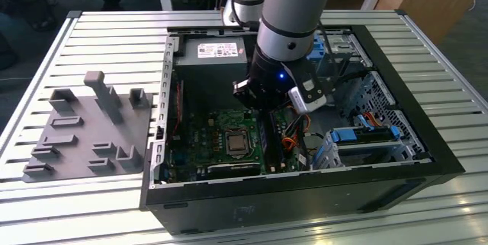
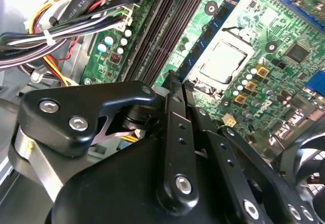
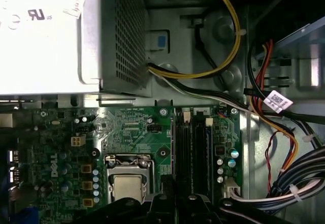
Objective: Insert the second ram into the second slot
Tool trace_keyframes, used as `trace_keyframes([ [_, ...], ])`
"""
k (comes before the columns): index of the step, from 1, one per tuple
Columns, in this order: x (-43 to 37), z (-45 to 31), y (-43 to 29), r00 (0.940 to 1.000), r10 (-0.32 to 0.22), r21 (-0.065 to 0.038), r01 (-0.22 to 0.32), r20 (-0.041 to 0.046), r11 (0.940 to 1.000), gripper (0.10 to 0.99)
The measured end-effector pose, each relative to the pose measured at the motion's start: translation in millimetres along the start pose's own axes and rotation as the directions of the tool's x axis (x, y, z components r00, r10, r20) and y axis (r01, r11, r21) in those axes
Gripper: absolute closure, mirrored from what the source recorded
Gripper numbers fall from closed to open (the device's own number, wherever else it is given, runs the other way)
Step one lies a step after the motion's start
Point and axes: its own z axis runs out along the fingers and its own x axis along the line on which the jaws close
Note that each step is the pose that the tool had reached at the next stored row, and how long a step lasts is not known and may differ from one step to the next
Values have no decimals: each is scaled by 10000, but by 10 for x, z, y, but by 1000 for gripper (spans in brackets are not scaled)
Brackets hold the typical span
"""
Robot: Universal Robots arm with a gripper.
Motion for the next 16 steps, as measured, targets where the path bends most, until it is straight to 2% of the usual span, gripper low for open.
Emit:
trace_keyframes([
  [11,-24,51,-19,10000,68,-3,-68,0,10000,949],
  [16,-31,105,-20,10000,78,5,-78,1,10000,949],
])
